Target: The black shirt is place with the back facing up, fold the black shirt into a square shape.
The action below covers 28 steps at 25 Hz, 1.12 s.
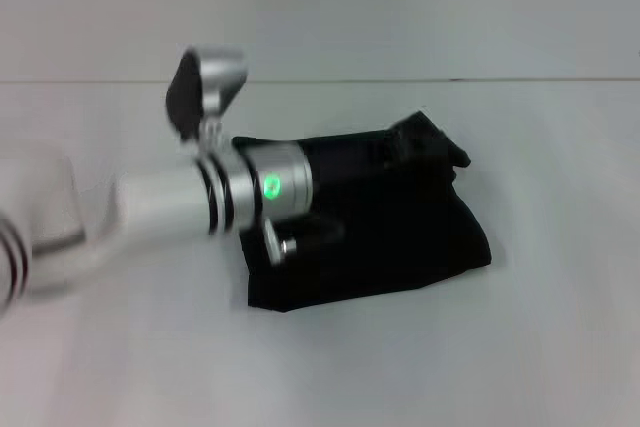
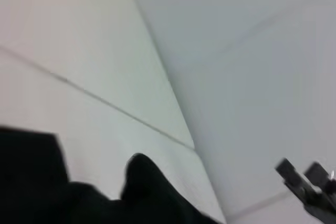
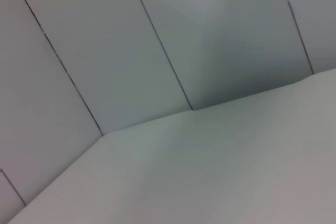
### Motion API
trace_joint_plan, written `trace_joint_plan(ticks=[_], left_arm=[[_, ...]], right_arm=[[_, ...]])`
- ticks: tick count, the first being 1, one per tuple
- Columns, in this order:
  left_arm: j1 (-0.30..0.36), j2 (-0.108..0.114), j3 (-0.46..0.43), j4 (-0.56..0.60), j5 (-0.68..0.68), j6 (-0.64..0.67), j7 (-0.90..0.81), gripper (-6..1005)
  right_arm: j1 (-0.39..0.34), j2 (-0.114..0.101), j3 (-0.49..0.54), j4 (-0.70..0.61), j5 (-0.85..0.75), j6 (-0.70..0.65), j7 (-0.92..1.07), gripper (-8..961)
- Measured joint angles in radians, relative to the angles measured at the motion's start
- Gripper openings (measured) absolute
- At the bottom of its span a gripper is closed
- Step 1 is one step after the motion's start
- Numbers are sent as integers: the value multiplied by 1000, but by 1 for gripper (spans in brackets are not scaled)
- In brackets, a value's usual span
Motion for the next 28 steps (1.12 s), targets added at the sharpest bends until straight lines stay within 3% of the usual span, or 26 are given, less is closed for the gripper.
trace_joint_plan(ticks=[3, 6, 12, 15, 18, 20, 25, 28], left_arm=[[52, -3, -44, -67, -61, 39, 136, 61], [67, -3, -59, -85, -70, 167, 203, 265], [69, 2, -55, -43, -67, 392, 264, 396], [103, 6, -63, 55, -71, 382, 264, 462], [138, 9, -70, 167, -74, 335, 245, 554], [155, 15, -67, 226, -73, 299, 219, 649], [166, 69, -21, 256, -67, 147, 143, 846], [168, 83, 26, 271, -66, 71, 125, 949]], right_arm=[[-6, 1, 0, -1, -4, -7, 1, 832], [-7, 1, -12, 0, -4, -9, 17, 827], [14, -15, -69, -5, -66, -17, 150, 822], [50, -38, -101, 2, -155, -47, 261, 822], [89, -46, -110, 11, -246, -81, 342, 822], [111, -43, -114, 15, -298, -96, 381, 822], [163, -25, -122, 61, -403, -84, 446, 822], [195, -24, -125, 116, -444, -71, 468, 822]])
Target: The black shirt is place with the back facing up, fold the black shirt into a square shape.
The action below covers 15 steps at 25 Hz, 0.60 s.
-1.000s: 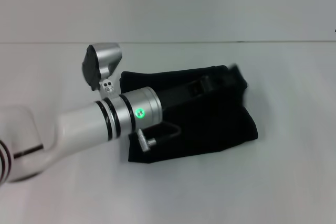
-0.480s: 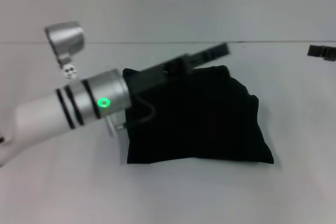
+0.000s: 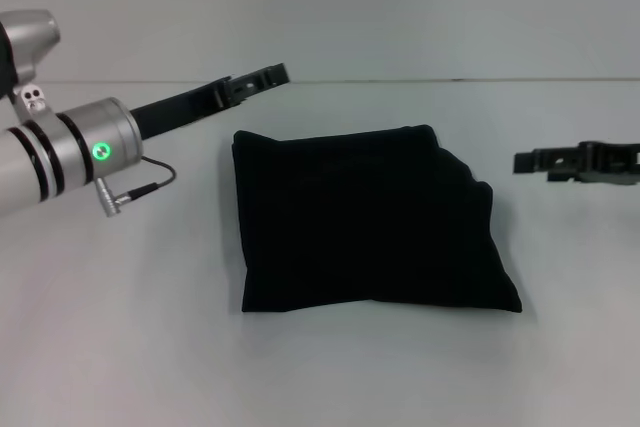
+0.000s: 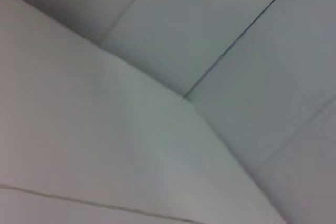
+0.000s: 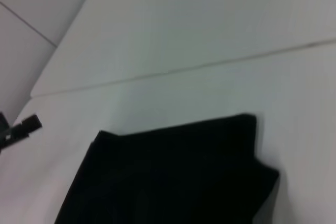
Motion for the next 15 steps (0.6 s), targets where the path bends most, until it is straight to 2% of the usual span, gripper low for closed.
trace_joint_plan(ticks=[7, 15], left_arm=[[17, -7, 80, 76, 1, -60, 13, 962], [9, -14, 209, 72, 9, -264, -39, 960]], right_arm=[[25, 21, 0, 18, -34, 33, 30, 822], [40, 44, 0, 18, -31, 95, 24, 822]])
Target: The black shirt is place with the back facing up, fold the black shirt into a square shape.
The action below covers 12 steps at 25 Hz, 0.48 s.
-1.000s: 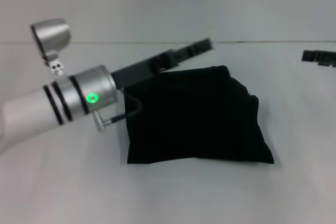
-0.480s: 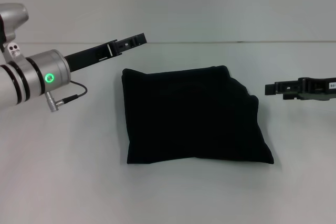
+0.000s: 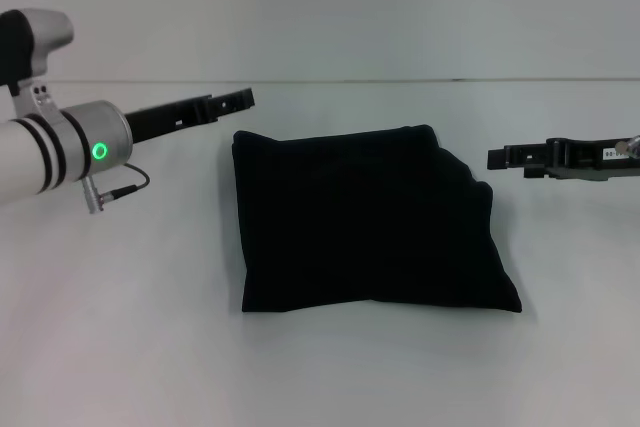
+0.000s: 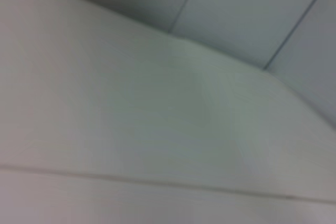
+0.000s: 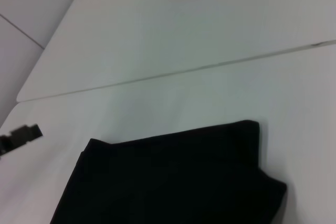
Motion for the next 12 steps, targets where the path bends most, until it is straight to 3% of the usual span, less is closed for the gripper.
trace_joint_plan(ticks=[4, 12], left_arm=[[-12, -7, 97, 2, 76, -113, -141, 959], [-41, -5, 138, -4, 202, -141, -334, 956]], right_arm=[[1, 2, -1, -6, -3, 25, -1, 821], [-9, -1, -1, -8, -5, 31, -5, 821]])
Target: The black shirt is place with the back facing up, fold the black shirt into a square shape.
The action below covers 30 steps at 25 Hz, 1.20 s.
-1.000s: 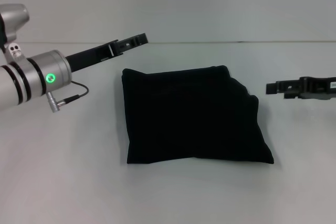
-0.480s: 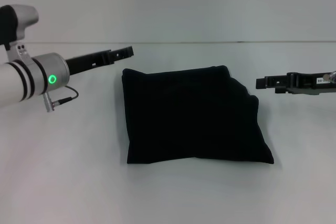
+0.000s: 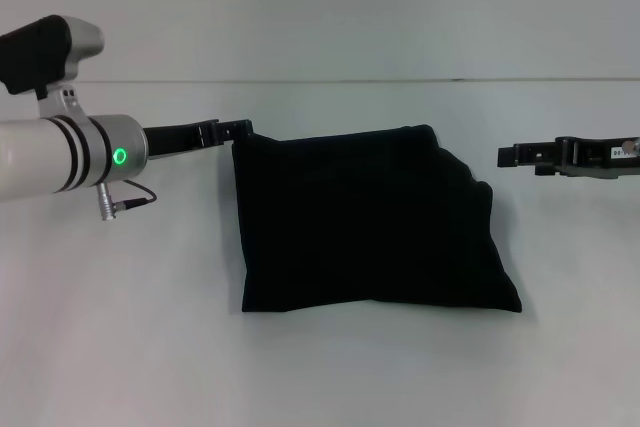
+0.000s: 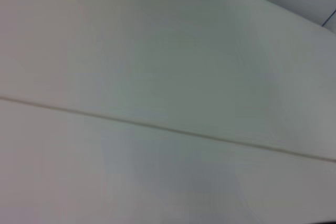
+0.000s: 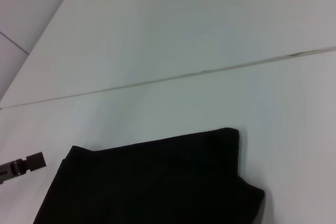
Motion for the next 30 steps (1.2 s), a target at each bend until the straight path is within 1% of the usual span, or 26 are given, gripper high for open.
trace_joint_plan(ticks=[7, 18, 21, 22, 26, 30], left_arm=[[-10, -9, 67, -19, 1, -5, -15, 954], [-35, -12, 93, -43, 1, -12, -9, 950], [-34, -14, 99, -42, -1, -13, 18, 949], [-32, -17, 99, -40, -4, -16, 39, 949], [-28, -32, 99, -33, -10, -28, 82, 828], [-28, -39, 97, -29, -10, -35, 87, 683]], right_arm=[[-1, -1, 0, 0, -1, 1, -8, 821], [2, 0, 0, -2, -1, 2, -10, 821], [0, 0, 0, -2, -1, 3, -10, 821], [0, 0, 0, -2, -1, 3, -10, 821], [0, -1, 0, -2, -1, 3, -10, 821], [-2, -1, 0, -2, -1, 3, -10, 822]])
